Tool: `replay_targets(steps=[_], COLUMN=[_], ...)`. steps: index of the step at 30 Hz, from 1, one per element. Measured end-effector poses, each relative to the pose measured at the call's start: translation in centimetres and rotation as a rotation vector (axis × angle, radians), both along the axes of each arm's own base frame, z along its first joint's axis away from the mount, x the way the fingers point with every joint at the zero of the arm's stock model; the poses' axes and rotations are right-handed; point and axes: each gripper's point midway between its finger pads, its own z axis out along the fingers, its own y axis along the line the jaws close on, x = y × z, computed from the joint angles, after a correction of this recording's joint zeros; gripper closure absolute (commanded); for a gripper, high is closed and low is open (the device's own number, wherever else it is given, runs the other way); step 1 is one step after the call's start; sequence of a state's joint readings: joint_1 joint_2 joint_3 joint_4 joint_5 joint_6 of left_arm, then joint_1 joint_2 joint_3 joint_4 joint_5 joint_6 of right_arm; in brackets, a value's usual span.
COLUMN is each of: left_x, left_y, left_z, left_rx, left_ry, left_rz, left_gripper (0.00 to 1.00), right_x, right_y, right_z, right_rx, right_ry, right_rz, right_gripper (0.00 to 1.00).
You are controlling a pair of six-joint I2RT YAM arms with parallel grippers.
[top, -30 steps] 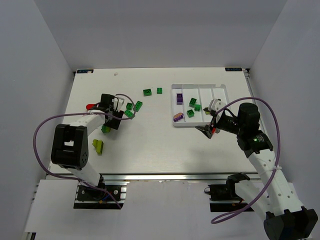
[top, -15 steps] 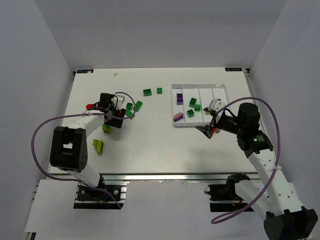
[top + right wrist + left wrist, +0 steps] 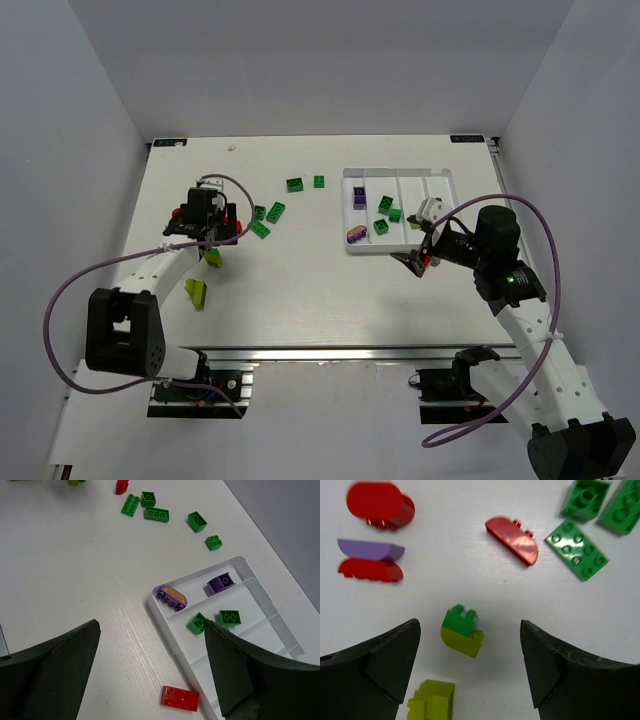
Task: Sort the legos into containers by color
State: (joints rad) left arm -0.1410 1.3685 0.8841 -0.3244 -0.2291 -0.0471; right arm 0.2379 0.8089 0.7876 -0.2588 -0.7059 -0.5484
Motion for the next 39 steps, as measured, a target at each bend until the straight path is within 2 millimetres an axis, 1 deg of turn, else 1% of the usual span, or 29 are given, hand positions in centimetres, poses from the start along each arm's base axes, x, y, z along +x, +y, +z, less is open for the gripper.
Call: replay_targets(steps=[1,4,6,12,17,19,23,29,31,35,36,37,39], left_x=[-0.4,-1.2,-1.7,-2.3,-2.9,-3.1,-3.2,-2.8,-2.8,-2.5,-2.5,-2.5,-2.4], left_y=[0.2,0.3,0.3,0.3,0.3,0.4,0.9,1.8,1.9,1.9,1.9,1.9,1.8], left_z=[-0.9,-2.9,-3.7,-4.8,-7.4,-8.1,-8.3,-8.6,-9.0,-9.0,-9.0,-9.0,-9.0], left_rx=[0.001,-0.005,-0.009,-0.017,-0.002,0.003,0.009,0.011,0.006,-0.002,-0.004,-0.007,-0.016], left_ry=[0.035,0.107,0.136,0.162,0.242,0.265,0.274,0.268,0.279,0.27,0.27,0.269,0.269], left_rz=[0.016,0.042,0.052,0.065,0.064,0.064,0.068,0.083,0.085,0.083,0.085,0.084,0.08], left_gripper=[0.09,0.09,0.09,0.1,0.11,0.11,0.11,0.14,0.17,0.25,0.28,0.32,0.37], right_x=[0.0,0.0,0.0,0.0,0.0,0.0,0.0,0.0,0.0,0.1,0.1,0.1,0.1], right_y=[0.0,0.0,0.0,0.0,0.0,0.0,0.0,0.0,0.0,0.0,0.0,0.0,0.0], right_z=[0.0,0.0,0.0,0.0,0.0,0.0,0.0,-0.1,-0.1,-0.1,-0.1,-0.1,-0.1], right_rx=[0.0,0.001,0.002,0.004,0.005,0.005,0.005,0.005,0.004,0.003,0.003,0.003,0.003], right_ry=[0.0,0.002,0.003,0.006,0.008,0.009,0.009,0.01,0.011,0.011,0.012,0.012,0.012], right_rz=[0.0,-0.001,-0.001,-0.002,-0.002,-0.003,-0.003,-0.004,-0.005,-0.007,-0.007,-0.007,-0.007], right_gripper=[0.11,0.11,0.11,0.11,0.11,0.11,0.11,0.11,0.11,0.11,0.11,0.11,0.11])
